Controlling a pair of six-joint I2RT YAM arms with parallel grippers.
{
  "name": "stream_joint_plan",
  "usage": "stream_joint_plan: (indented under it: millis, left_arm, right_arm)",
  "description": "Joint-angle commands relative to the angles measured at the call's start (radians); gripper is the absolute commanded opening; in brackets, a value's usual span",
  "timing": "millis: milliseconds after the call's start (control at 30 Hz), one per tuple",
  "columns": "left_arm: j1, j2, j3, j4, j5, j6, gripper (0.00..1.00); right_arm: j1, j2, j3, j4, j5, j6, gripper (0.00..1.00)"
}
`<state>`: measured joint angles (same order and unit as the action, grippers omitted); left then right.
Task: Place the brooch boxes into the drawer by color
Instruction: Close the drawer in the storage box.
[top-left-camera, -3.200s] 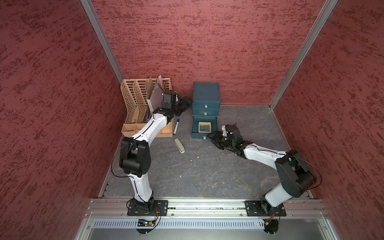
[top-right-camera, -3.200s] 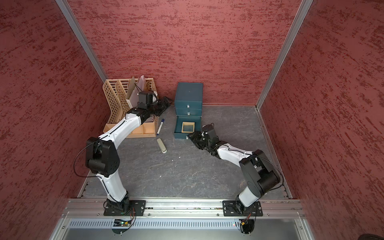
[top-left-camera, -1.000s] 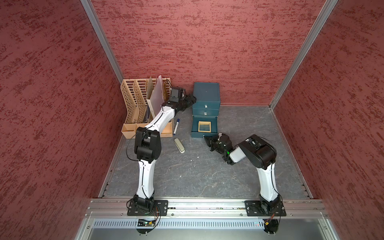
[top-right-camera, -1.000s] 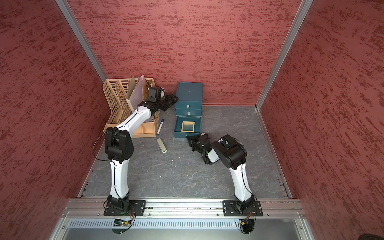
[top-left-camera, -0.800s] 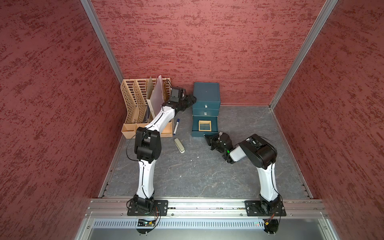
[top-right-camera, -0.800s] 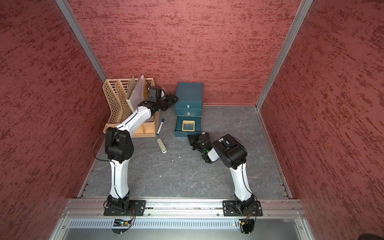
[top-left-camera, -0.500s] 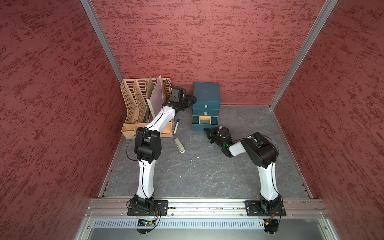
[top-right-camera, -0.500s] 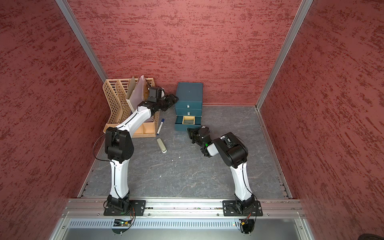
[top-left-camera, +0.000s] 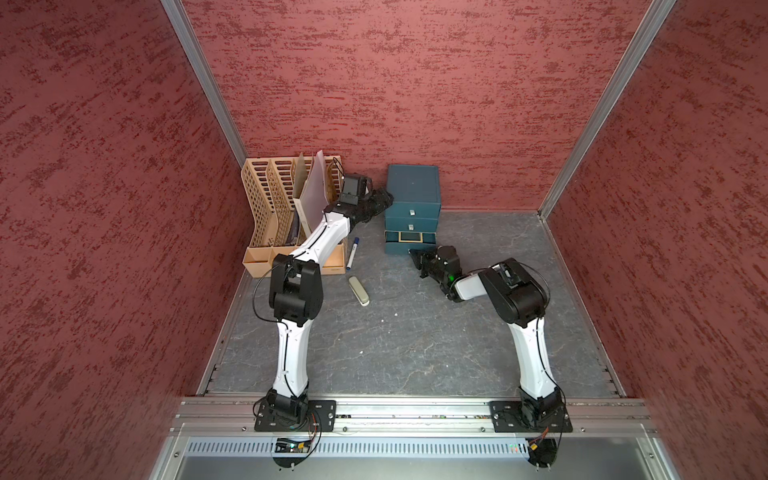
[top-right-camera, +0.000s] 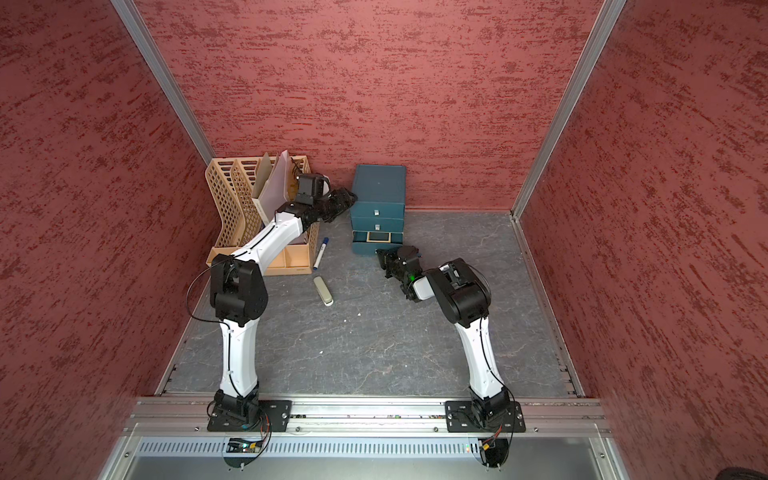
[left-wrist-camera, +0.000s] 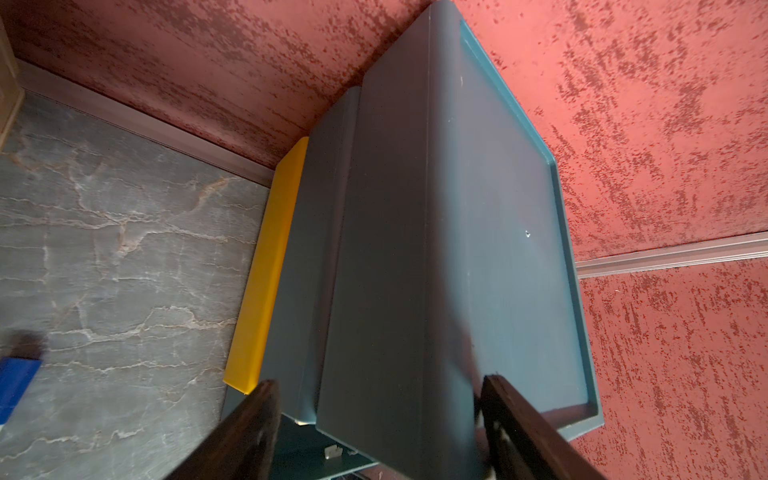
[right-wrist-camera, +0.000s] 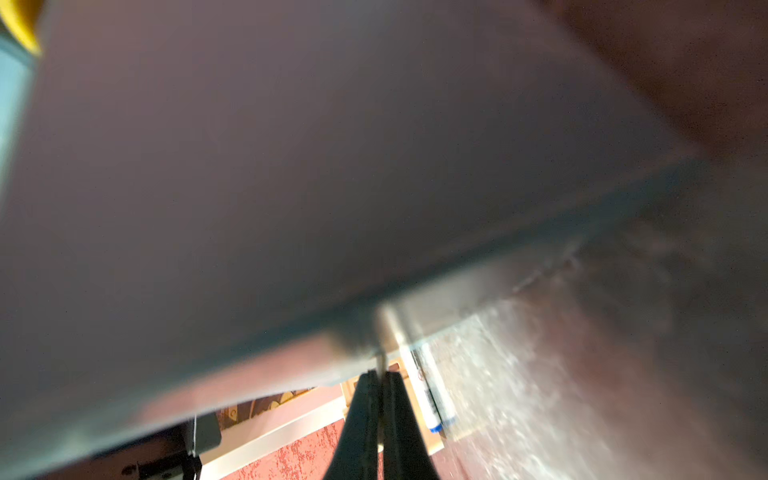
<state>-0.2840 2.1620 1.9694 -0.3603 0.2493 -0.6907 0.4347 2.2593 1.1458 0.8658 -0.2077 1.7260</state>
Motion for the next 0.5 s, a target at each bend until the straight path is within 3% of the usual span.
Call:
stream_joint_plan:
  millis: [0,467]
  left_arm:
    - [-0.012,0.009,0.004,-0.083,-0.013,0.020,0.79]
    - [-0.018,0.003,0.009,-0.086,-0.013,0.016,0.79]
  right_arm:
    - [-0.031,0.029,0.043,-0.023,0.019,0.014,0.00]
    - [-0.056,0.118,0.174,-0.084,0.032,0.042,0.00]
